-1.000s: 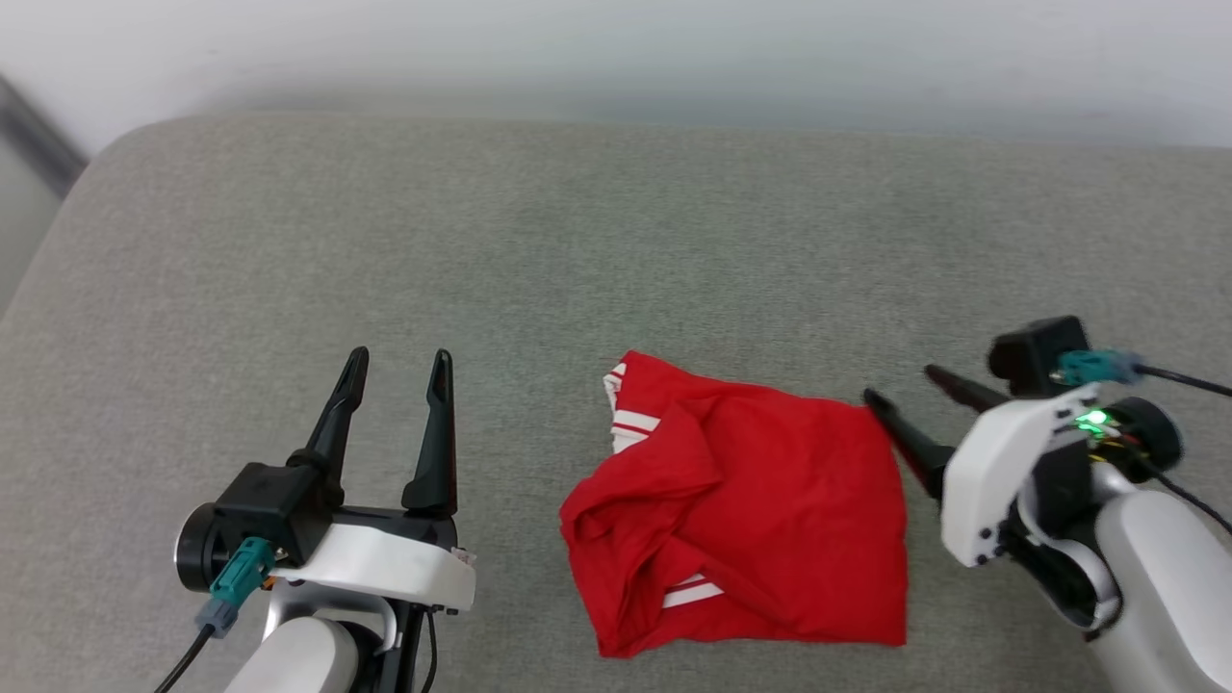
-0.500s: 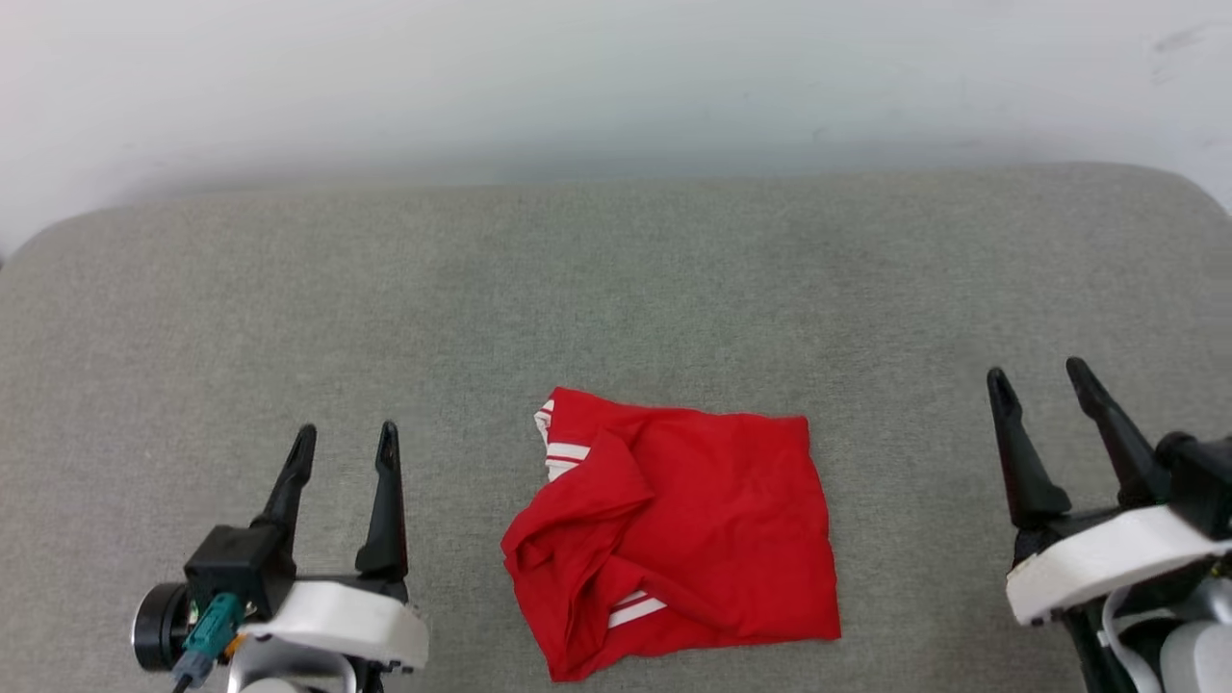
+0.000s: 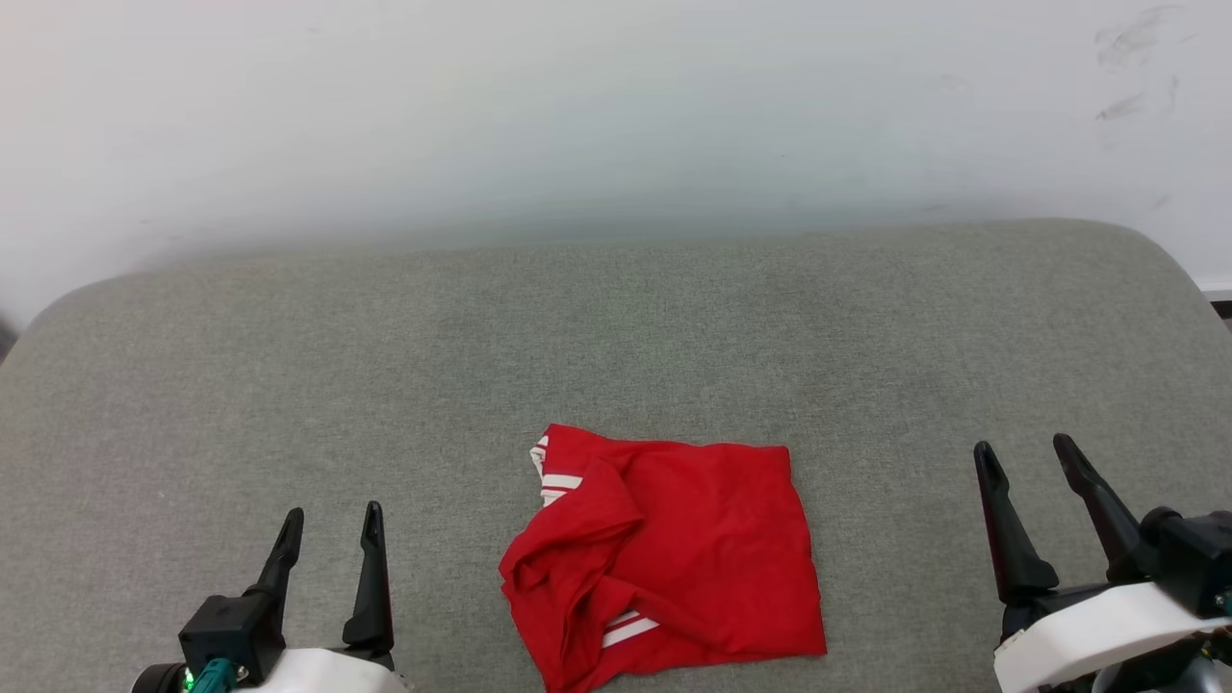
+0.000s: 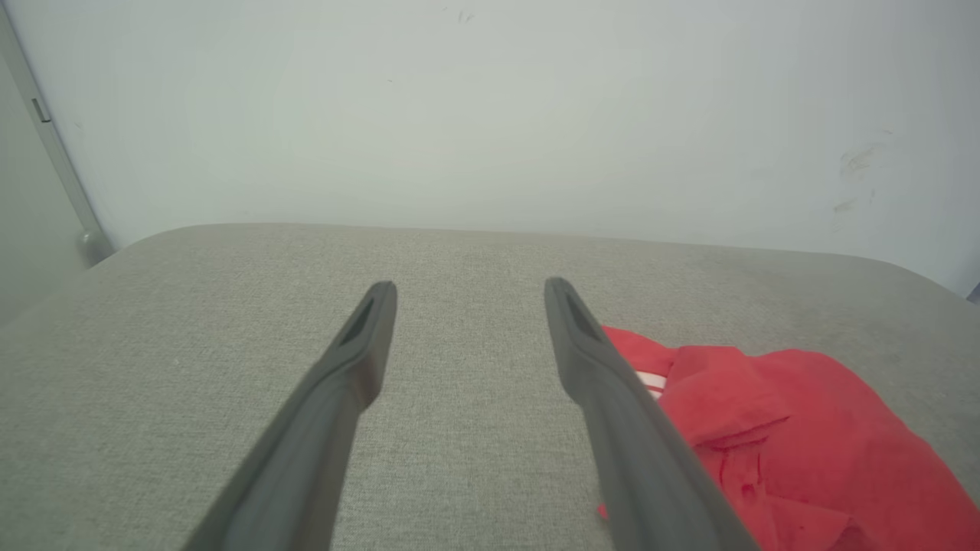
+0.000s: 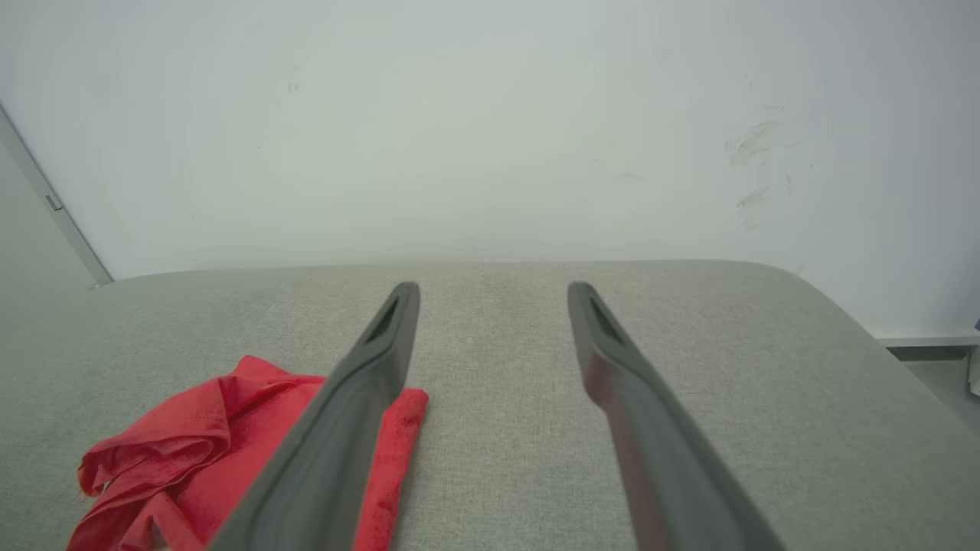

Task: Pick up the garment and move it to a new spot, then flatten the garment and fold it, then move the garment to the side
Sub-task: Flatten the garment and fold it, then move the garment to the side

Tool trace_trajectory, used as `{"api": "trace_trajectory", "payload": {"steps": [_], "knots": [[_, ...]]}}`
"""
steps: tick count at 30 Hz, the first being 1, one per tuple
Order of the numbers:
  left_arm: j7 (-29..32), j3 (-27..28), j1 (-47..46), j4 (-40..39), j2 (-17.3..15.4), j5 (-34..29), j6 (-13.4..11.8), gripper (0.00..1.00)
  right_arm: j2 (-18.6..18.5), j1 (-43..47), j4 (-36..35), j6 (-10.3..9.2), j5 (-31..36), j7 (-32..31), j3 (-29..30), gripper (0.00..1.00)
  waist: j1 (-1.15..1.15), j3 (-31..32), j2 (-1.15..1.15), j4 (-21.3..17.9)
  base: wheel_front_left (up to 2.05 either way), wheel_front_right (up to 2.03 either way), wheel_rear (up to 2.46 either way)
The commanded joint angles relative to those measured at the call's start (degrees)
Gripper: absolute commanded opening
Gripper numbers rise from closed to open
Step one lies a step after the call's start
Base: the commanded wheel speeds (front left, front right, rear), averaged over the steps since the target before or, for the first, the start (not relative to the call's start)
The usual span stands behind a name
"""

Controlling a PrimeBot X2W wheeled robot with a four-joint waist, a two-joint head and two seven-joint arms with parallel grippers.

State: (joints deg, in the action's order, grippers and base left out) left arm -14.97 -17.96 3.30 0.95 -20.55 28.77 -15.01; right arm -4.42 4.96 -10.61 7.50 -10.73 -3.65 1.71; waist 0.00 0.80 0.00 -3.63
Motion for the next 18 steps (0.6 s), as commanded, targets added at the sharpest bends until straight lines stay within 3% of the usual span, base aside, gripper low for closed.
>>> {"api": "trace_trajectory", "payload": {"steps": [1, 11, 18], "knots": [[-0.3, 0.3, 0.5, 0.0, 0.3, -0.5, 0.3, 1.00, 0.3, 0.7, -0.5, -0.02, 0.4, -0.3, 0.1, 1.00, 0.00, -0.1, 0.00, 0.0, 0.00, 0.00, 0.00], [-0.3, 2.3, 0.5, 0.4, 1.5, -1.6, 1.4, 1.00, 0.7, 1.2, -1.7, -0.02, -0.5, -2.5, 0.9, 1.00, 0.00, -0.2, 0.00, 0.2, 0.00, 0.00, 0.00], [-0.3, 3.4, -1.1, -0.2, 3.1, -2.6, 2.2, 1.00, -2.7, -0.2, 4.7, -0.02, -10.8, -8.6, 6.3, 1.00, 0.00, -1.3, 0.00, 2.0, 0.00, 0.00, 0.00]]}}
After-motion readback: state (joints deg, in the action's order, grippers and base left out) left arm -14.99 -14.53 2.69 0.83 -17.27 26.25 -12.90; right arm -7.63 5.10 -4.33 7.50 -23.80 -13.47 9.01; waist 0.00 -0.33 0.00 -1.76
